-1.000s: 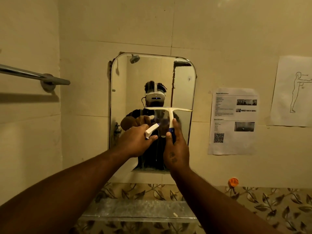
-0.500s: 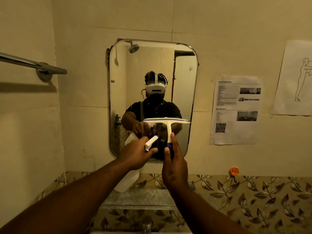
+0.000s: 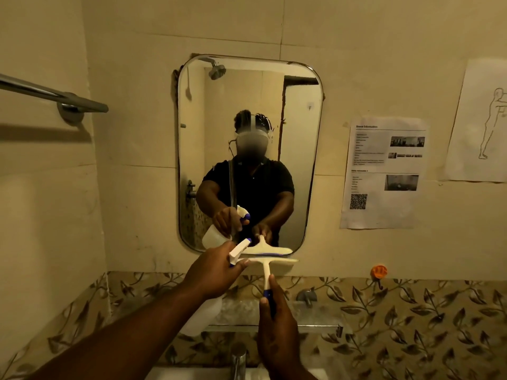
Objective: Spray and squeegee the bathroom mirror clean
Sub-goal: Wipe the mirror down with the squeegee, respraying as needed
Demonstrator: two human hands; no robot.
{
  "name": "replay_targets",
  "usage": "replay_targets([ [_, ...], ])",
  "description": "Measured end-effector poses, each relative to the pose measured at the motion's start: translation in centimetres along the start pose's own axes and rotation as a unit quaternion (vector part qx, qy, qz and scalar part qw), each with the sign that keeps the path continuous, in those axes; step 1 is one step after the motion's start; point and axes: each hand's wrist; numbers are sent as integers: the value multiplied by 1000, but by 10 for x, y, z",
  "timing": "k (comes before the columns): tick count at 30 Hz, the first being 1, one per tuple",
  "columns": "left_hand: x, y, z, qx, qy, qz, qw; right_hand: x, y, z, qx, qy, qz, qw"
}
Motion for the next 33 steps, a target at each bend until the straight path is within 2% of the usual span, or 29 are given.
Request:
replay_targets([
  [3,-9,0,2,4,13,26,1000,4,-14,4,2,5,-27,1000],
  [7,-46,6,-9,-10,80,70,994,6,-71,-12,-63,-2,-23,998],
  [15,-156,47,-62,9,166,-11,986,21,-222,-85,-162,3,-85,983],
  [21,-229,69,-98,16,188,-18,982,28,-315,-127,-210,17,-80,974],
  [26,-256,76,-117,31,202,-40,978,33,-348,-144,-228,33,-74,970],
  [33,-258,65,-125,41,188,-30,981,43,-349,-143,-208,55,-56,975],
])
Point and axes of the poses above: each hand's wrist, its own z-axis away from the middle knuckle, its own x-axis out of the palm, y = z × x, and after that the axes turned 2 degrees about -y, right-handed
